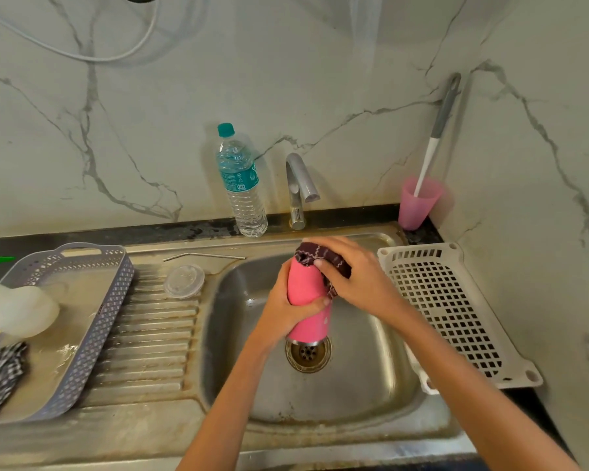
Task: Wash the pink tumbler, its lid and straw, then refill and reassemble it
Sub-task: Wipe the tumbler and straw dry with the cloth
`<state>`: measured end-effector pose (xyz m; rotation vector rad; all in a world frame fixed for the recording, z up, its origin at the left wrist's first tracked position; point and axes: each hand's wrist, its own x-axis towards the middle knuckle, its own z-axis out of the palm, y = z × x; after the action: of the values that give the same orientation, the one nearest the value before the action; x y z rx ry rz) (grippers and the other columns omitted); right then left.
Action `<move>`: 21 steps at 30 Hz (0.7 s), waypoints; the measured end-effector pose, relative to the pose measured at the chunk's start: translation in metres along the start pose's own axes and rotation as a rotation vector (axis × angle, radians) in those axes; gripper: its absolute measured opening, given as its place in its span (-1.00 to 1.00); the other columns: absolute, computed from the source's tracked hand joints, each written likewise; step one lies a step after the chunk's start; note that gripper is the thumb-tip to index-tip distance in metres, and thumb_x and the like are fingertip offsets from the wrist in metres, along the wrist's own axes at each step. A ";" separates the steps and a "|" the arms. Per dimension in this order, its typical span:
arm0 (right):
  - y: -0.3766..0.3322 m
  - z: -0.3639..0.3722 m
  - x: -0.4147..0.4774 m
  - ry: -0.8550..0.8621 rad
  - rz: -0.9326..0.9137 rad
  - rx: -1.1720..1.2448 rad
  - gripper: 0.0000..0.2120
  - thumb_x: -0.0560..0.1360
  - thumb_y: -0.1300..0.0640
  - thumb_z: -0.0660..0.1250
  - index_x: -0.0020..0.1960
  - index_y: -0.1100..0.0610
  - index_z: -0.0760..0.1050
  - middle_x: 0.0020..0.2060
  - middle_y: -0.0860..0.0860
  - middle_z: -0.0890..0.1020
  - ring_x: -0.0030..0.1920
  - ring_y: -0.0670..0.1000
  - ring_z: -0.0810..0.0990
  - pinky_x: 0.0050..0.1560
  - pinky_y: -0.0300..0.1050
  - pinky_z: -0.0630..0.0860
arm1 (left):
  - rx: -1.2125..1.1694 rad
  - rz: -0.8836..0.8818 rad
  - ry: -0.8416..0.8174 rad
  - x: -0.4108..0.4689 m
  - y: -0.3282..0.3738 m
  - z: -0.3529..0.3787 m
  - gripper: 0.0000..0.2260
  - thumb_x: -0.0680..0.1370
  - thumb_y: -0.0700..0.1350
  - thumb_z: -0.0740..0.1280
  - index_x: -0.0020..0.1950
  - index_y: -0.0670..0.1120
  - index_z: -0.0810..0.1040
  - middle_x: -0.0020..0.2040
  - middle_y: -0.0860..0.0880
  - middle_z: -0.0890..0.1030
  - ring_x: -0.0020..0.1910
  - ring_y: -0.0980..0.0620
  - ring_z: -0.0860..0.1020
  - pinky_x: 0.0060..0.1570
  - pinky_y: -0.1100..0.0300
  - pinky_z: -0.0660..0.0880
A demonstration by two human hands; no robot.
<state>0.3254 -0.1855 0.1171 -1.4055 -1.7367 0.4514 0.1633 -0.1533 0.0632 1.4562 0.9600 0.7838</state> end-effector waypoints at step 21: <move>-0.005 0.035 -0.003 0.331 0.195 -0.382 -0.69 0.52 -0.01 0.19 0.25 -0.04 0.43 0.06 0.03 0.58 0.00 0.06 0.60 -0.04 0.05 0.58 | 0.956 0.431 0.171 0.005 0.010 0.012 -0.27 0.29 0.23 0.45 0.36 -0.07 0.41 0.25 0.02 0.55 0.15 0.00 0.53 0.04 0.11 0.51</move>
<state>0.2955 -0.1827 0.0991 -1.8138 -1.4691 -0.0224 0.1771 -0.1541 0.0714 2.5142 1.2498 0.7960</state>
